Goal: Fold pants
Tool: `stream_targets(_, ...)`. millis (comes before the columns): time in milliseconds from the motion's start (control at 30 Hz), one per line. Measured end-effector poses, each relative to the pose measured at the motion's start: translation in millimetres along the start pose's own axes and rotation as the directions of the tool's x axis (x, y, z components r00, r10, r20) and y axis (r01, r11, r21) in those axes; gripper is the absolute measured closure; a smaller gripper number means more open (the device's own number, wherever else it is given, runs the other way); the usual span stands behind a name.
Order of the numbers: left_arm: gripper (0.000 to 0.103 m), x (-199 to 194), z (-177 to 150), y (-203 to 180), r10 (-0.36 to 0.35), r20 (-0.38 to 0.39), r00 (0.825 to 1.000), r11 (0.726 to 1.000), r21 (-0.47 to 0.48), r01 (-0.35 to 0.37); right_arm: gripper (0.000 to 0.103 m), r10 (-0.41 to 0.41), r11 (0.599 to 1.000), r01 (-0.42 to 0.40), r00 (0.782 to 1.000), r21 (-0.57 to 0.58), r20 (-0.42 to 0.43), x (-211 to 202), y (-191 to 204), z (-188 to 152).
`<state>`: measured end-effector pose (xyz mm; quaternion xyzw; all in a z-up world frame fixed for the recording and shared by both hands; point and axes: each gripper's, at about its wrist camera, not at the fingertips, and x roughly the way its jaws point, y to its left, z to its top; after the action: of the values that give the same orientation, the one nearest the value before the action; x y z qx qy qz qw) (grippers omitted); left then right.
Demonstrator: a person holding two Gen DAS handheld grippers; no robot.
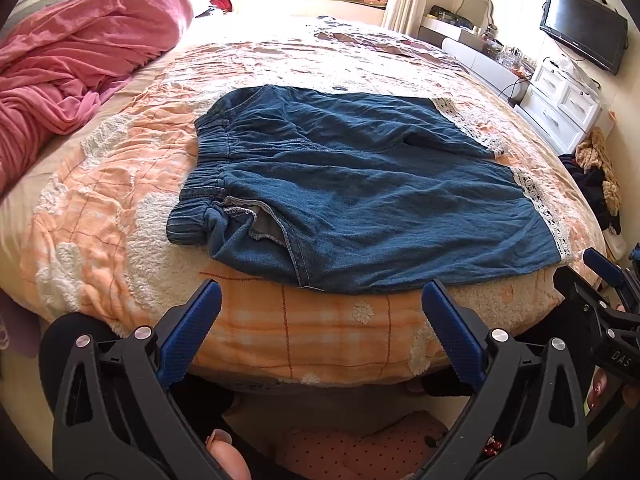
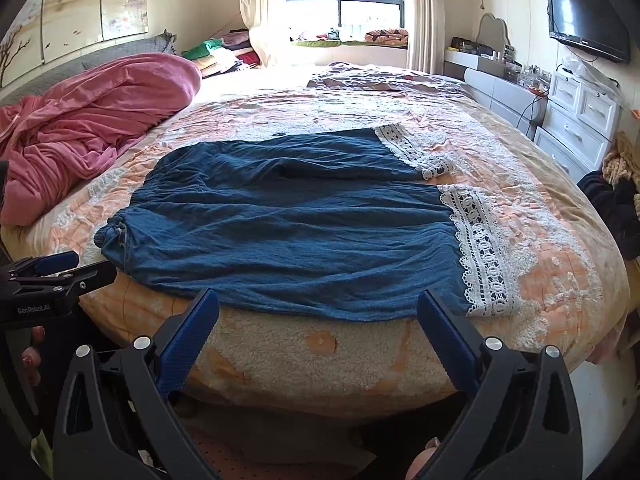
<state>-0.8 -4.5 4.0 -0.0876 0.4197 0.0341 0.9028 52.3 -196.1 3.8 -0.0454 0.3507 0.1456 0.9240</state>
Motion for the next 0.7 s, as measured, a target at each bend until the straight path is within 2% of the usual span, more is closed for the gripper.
stream_targets(700, 0.008, -3.3, 4.2, 2.1, -0.001, 0.007, 1.000, 1.000, -0.002, 0.001, 0.004, 0.005, 1.000, -0.005, 1.000, 0.005, -0.011, 2.0, -1.2, 0.2)
